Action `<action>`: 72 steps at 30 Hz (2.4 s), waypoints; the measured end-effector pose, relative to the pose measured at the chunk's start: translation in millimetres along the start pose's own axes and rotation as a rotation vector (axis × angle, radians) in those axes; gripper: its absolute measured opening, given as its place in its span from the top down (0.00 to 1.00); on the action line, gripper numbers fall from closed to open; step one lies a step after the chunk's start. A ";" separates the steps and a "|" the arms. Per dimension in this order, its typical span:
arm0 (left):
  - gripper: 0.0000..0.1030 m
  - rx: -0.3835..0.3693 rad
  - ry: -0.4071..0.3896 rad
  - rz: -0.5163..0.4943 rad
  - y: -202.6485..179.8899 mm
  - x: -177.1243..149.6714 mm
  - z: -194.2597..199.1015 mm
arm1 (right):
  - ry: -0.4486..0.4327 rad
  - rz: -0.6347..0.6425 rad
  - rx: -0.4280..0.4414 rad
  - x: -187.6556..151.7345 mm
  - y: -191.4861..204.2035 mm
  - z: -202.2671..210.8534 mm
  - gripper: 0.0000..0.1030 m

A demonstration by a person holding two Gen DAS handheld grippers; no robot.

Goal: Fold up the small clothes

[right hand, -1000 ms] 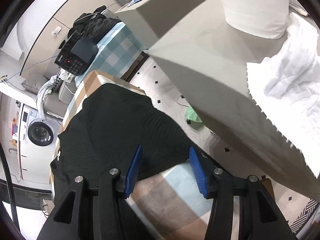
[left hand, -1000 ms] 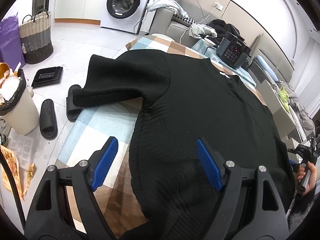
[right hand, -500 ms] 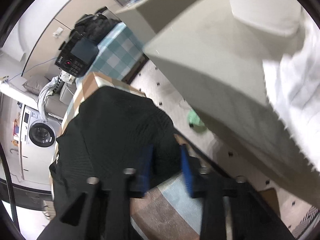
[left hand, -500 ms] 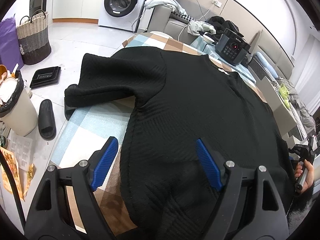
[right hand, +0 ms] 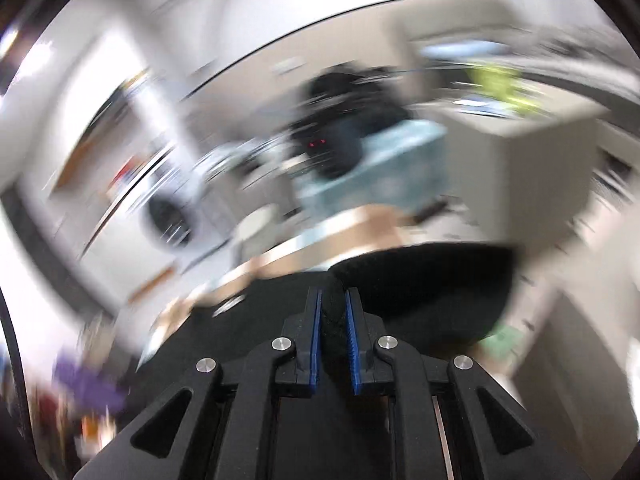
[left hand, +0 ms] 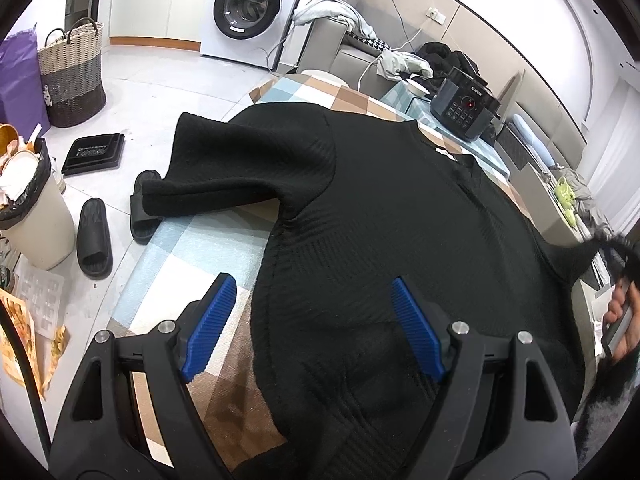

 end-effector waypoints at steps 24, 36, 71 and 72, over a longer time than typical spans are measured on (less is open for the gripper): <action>0.24 -0.013 0.015 0.004 -5.1 -8.3 3.0 | 0.348 -0.071 -0.088 -86.4 -22.3 -74.0 0.55; 0.24 -0.014 0.027 0.005 -6.9 -5.1 -9.5 | 0.216 -0.023 0.052 -47.6 24.4 -130.6 0.97; 0.24 0.114 0.010 0.319 90.6 22.0 -27.5 | 0.361 0.258 -0.147 -124.6 -35.5 -2.8 0.72; 0.24 0.108 0.005 0.339 93.2 25.1 -30.2 | 0.352 0.247 -0.136 -122.7 -32.2 0.2 0.70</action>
Point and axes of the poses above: each gripper's, at about its wrist camera, not at the fingertips, and z roughly against the way its jaws point, y to its left, x to its top, the point moved 5 cm from there along -z, roughly the way its jaws point, and after that the axes turned 13 degrees about -y, right-handed, at the moved point
